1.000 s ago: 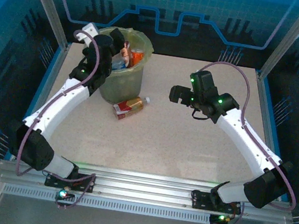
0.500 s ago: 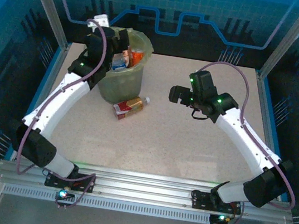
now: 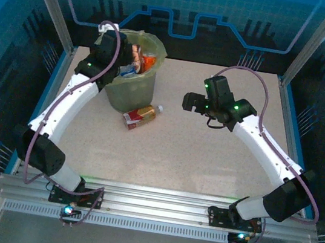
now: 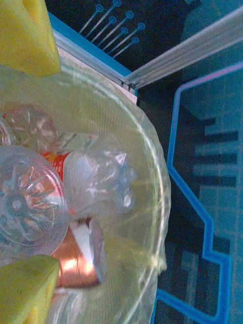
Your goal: Put the plastic bottles in the bin
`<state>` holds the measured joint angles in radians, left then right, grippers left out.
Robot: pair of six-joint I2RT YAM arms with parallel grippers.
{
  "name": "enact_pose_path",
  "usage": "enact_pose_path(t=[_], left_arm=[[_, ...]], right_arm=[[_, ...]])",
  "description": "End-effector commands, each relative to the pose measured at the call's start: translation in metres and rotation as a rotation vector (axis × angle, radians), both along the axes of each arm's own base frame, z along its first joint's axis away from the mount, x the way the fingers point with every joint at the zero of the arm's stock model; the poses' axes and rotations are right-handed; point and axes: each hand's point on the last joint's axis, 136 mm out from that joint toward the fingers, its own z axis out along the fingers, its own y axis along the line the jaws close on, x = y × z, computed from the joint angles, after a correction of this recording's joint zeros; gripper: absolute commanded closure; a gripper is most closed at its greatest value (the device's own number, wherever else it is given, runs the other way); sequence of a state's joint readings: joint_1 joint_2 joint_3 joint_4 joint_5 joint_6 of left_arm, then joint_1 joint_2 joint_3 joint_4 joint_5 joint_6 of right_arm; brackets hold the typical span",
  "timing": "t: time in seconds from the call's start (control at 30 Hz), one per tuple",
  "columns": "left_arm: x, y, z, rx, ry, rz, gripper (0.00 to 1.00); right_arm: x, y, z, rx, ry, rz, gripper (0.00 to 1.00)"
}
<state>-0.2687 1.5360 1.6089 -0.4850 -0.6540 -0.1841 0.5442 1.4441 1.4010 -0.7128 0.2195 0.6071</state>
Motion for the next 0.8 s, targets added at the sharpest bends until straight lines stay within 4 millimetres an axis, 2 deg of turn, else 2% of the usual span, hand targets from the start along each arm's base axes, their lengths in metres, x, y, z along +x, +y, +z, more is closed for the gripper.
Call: enact_pose_path(t=[0.0, 0.3, 0.53, 0.63, 0.77], left_arm=[[-0.019, 0.025, -0.007, -0.023, 0.018, 0.077, 0.09], [-0.027, 0.046, -0.032, -0.109, 0.006, 0.165, 0.11], [-0.026, 0.047, -0.051, -0.150, 0.010, 0.174, 0.12], [-0.023, 0.043, -0.047, -0.179, -0.013, 0.150, 0.11], [-0.020, 0.035, -0.028, -0.212, -0.056, 0.103, 0.08]], right_arm=[[0.002, 0.008, 0.010, 0.028, -0.017, 0.009, 0.00], [0.003, 0.009, 0.006, 0.027, -0.008, 0.009, 0.00], [0.003, 0.014, 0.004, 0.035, -0.002, 0.017, 0.00], [0.002, 0.019, 0.002, 0.039, 0.002, 0.023, 0.00], [0.001, 0.030, -0.007, 0.050, 0.019, 0.017, 0.00]])
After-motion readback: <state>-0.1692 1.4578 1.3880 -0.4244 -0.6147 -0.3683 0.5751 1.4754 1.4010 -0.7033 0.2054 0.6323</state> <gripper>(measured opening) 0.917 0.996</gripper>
